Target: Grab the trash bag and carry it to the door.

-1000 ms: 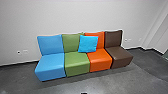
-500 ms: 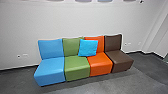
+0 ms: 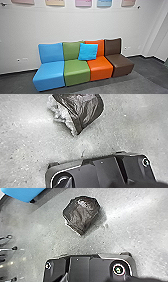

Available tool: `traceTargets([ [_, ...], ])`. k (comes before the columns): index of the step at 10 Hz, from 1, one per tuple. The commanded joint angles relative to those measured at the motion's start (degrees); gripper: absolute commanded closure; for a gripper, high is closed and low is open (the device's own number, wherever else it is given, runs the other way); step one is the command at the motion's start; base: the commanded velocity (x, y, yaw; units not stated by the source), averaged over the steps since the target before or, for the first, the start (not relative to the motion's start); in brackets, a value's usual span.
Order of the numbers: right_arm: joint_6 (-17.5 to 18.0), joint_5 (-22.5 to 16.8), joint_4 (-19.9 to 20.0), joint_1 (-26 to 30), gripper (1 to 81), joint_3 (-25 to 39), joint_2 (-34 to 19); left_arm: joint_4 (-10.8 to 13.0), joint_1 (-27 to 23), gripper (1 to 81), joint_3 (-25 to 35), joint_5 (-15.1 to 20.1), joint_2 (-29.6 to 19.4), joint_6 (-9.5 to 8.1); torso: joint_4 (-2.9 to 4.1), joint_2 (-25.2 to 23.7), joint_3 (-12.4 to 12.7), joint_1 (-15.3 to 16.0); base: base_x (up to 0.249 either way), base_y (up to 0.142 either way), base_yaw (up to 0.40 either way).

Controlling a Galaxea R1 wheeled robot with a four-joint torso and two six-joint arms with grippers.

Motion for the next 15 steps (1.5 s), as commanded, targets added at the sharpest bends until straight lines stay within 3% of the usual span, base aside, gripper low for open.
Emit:
traceTargets([
  [1,0.0,-4.3,3.2,7.2,1.0,1.2,-3.9,-1.5,-5.9,1.0,0.5,4.1,-2.2,0.06,0.00,-5.6,0.0,3.6,0.000,0.000,0.000],
  [3,0.0,-6.6,3.9,9.5,1.0,1.2,-3.6,-2.3,-8.0,1.0,0.5,6.3,-2.4,-0.12,0.00,-9.8,0.0,6.2,0.000,0.000,0.000],
  [6,0.0,-6.6,3.7,9.0,1.0,1.3,-2.1,-3.2,-11.2,1.0,0.5,8.1,-2.0,-0.12,0.00,-16.0,0.0,10.1,0.000,0.000,0.000],
  [7,-0.1,-6.6,3.6,8.9,1.0,1.3,-1.9,-3.7,-12.1,1.0,0.5,8.9,-1.9,-0.12,0.00,-18.1,-4.8,11.5,0.000,0.000,0.000],
  [9,0.0,-6.6,3.7,9.1,1.0,2.0,-2.4,-4.0,-13.2,1.0,0.5,9.9,-2.2,-0.12,0.00,-21.3,-6.8,13.4,0.000,0.000,0.000],
  [15,0.0,-6.6,3.9,13.2,1.0,1.8,-1.8,-4.4,-15.0,1.0,0.4,11.3,-2.5,-0.12,0.00,-33.5,-18.4,21.2,0.000,0.000,0.000],
])
